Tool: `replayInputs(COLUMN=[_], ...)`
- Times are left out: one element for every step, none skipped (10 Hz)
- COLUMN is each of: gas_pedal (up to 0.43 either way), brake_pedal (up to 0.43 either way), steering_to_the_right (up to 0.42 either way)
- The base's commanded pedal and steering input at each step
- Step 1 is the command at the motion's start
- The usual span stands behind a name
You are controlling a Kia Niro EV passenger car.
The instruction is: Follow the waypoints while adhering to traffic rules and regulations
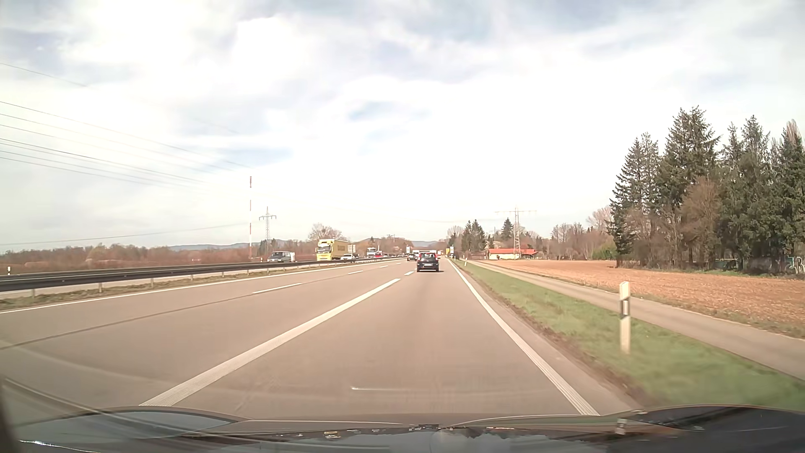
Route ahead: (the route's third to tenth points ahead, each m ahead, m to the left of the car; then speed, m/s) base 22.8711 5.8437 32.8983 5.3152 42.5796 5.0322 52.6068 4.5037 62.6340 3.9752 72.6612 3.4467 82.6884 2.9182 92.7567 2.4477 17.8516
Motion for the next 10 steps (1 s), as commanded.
replayInputs(gas_pedal=[0.299,0.311,0.311,0.319,0.331,0.331,0.339,0.358,0.37,0.378], brake_pedal=[0.0,0.0,0.0,0.0,0.0,0.0,0.0,0.0,0.0,0.0], steering_to_the_right=[0.014,0.014,0.014,0.014,0.014,0.014,0.014,0.014,0.014,0.012])
